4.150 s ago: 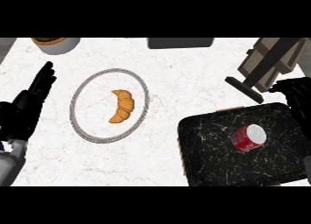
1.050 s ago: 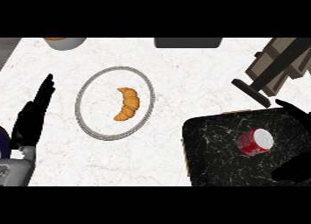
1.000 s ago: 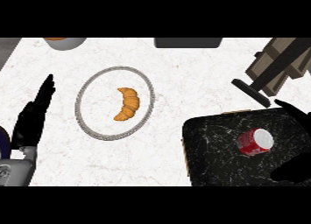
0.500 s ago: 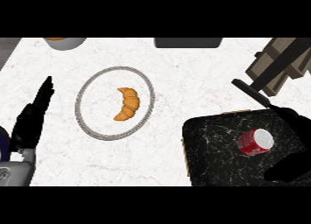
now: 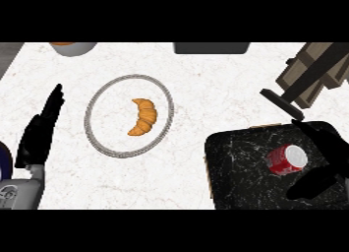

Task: Pick the can from the tray and place it in the tiered basket

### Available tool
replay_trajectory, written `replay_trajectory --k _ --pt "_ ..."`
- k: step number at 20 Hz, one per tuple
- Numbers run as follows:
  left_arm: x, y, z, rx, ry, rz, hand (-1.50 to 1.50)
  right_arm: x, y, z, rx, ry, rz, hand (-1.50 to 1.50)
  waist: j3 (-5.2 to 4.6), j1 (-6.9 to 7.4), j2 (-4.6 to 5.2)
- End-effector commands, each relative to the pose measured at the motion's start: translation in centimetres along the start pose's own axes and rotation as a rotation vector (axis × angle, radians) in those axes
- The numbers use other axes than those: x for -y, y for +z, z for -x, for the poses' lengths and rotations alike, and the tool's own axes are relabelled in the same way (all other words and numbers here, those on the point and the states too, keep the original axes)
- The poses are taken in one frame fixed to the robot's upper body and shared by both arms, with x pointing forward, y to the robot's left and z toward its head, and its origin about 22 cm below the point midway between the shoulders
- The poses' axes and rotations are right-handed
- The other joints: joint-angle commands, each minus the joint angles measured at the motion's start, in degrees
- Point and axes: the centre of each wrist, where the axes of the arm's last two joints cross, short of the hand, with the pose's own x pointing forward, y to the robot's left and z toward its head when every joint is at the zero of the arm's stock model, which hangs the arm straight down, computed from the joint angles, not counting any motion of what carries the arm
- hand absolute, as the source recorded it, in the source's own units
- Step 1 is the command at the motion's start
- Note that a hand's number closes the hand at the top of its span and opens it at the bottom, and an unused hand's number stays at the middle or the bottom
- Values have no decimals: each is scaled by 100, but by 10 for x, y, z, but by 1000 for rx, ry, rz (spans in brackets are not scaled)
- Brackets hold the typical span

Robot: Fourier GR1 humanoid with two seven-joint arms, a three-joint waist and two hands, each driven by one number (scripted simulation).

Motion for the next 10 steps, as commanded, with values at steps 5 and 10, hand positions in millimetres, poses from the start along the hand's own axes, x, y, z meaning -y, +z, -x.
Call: replay_trajectory --k 5,10 --pt "-5 -10 -11 9 -5 15 0 -24 -26 -6 -24 -2 -58 -150 1 0 1" --pt "5 2 15 -5 4 14 0 -20 -19 -8 -28 25 -137 150 -1 -10 -2"
